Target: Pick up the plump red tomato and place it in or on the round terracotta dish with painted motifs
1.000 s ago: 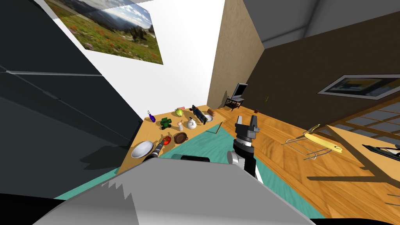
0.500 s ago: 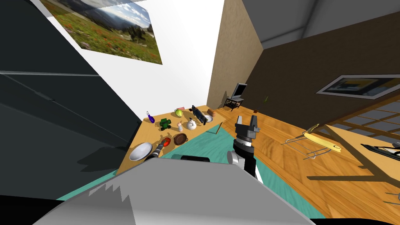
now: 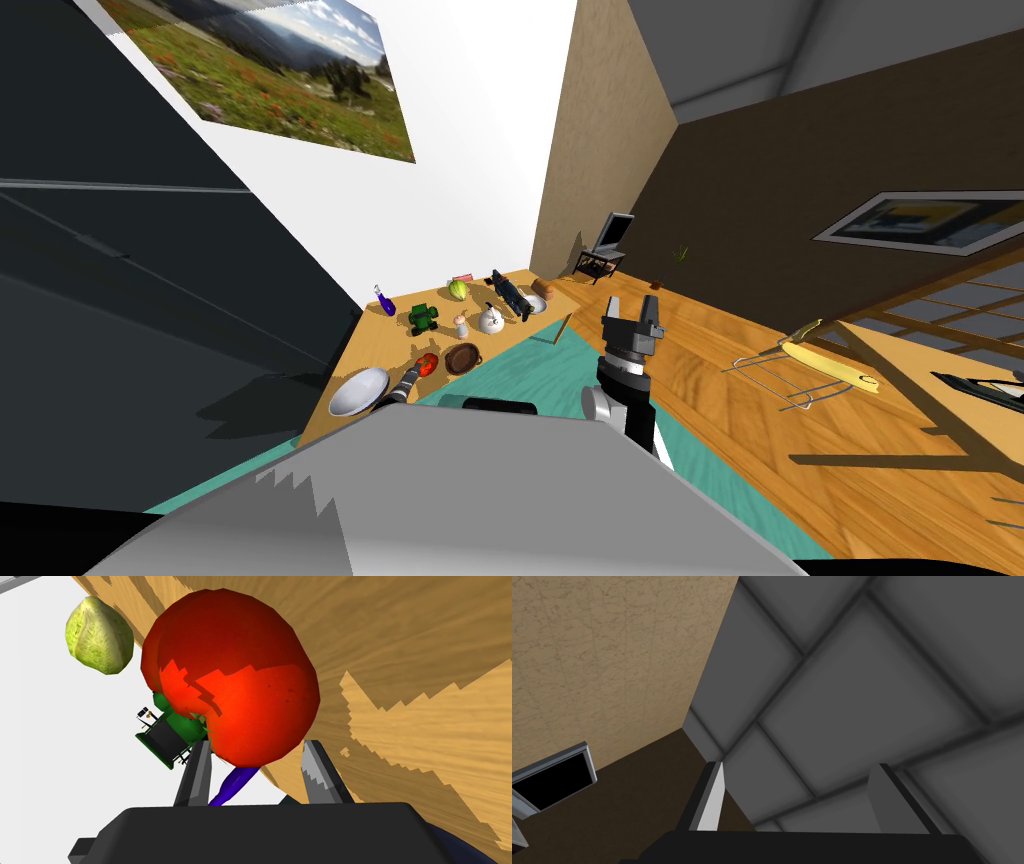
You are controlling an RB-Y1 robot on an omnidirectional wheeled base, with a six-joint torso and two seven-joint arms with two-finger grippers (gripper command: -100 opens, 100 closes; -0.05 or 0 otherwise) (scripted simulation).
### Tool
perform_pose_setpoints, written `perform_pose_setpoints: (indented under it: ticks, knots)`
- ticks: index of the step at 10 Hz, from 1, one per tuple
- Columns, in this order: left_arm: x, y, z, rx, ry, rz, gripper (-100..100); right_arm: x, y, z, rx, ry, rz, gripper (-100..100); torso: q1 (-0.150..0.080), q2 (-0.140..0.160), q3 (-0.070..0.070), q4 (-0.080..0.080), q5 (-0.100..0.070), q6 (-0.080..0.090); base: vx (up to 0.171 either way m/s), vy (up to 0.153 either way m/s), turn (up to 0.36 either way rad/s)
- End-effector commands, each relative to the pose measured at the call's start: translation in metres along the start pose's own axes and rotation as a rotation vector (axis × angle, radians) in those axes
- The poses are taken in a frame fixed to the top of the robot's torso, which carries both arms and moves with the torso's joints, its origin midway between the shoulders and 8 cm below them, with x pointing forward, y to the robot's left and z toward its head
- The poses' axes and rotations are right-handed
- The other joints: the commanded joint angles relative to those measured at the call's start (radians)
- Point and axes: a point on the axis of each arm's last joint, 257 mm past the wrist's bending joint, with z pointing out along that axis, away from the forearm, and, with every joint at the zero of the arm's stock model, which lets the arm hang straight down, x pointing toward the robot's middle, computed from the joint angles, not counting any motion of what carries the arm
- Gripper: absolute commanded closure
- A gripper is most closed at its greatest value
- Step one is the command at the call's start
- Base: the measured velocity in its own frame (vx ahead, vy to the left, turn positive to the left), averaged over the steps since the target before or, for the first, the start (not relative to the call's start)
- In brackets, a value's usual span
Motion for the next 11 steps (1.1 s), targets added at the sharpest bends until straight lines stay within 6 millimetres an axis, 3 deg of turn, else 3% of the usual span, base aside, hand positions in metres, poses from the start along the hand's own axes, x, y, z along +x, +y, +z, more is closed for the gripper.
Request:
perform_pose_setpoints:
  ticks: [1, 2, 3, 4, 6, 7, 8, 11]
  knots:
    - [0.000, 0.000, 0.000, 0.000, 0.000, 0.000, 100, 0.000, 0.000, 0.000, 0.000, 0.000, 0.000, 0, 0.000, 0.000, 0.000, 0.000, 0.000, 0.000, 0.000, 0.000, 0.000]
    - [0.000, 0.000, 0.000, 0.000, 0.000, 0.000, 100, 0.000, 0.000, 0.000, 0.000, 0.000, 0.000, 0, 0.000, 0.000, 0.000, 0.000, 0.000, 0.000, 0.000, 0.000, 0.000]
    - [0.000, 0.000, 0.000, 0.000, 0.000, 0.000, 0, 0.000, 0.000, 0.000, 0.000, 0.000, 0.000, 0, 0.000, 0.000, 0.000, 0.000, 0.000, 0.000, 0.000, 0.000, 0.000]
    - [-0.005, -0.001, -0.003, -0.001, -0.003, -0.001, 100, 0.000, 0.000, 0.000, 0.000, 0.000, 0.000, 0, 0.000, 0.000, 0.000, 0.000, 0.000, 0.000, -0.036, -0.028, -0.029]
    - [-0.006, -0.002, -0.003, 0.001, -0.003, 0.000, 100, 0.000, 0.000, 0.000, 0.000, 0.000, 0.000, 0, -0.003, 0.004, 0.002, 0.001, -0.001, 0.000, -0.042, -0.028, -0.011]
    - [-0.007, -0.001, -0.004, -0.001, -0.003, -0.001, 0, 0.000, 0.000, 0.000, 0.000, 0.000, 0.000, 0, -0.002, 0.003, 0.002, 0.001, -0.001, 0.000, 0.000, 0.000, 0.000]
    - [-0.004, -0.011, -0.004, 0.017, -0.001, -0.007, 100, 0.000, 0.000, 0.000, 0.000, 0.000, 0.000, 0, -0.001, 0.002, 0.001, 0.000, 0.000, 0.000, -0.096, -0.044, 0.039]
    - [0.007, -0.023, -0.008, 0.037, 0.010, -0.022, 100, 0.000, 0.000, 0.000, 0.000, 0.000, 0.000, 0, -0.003, 0.011, 0.006, 0.002, -0.001, -0.001, -0.129, -0.027, 0.052]
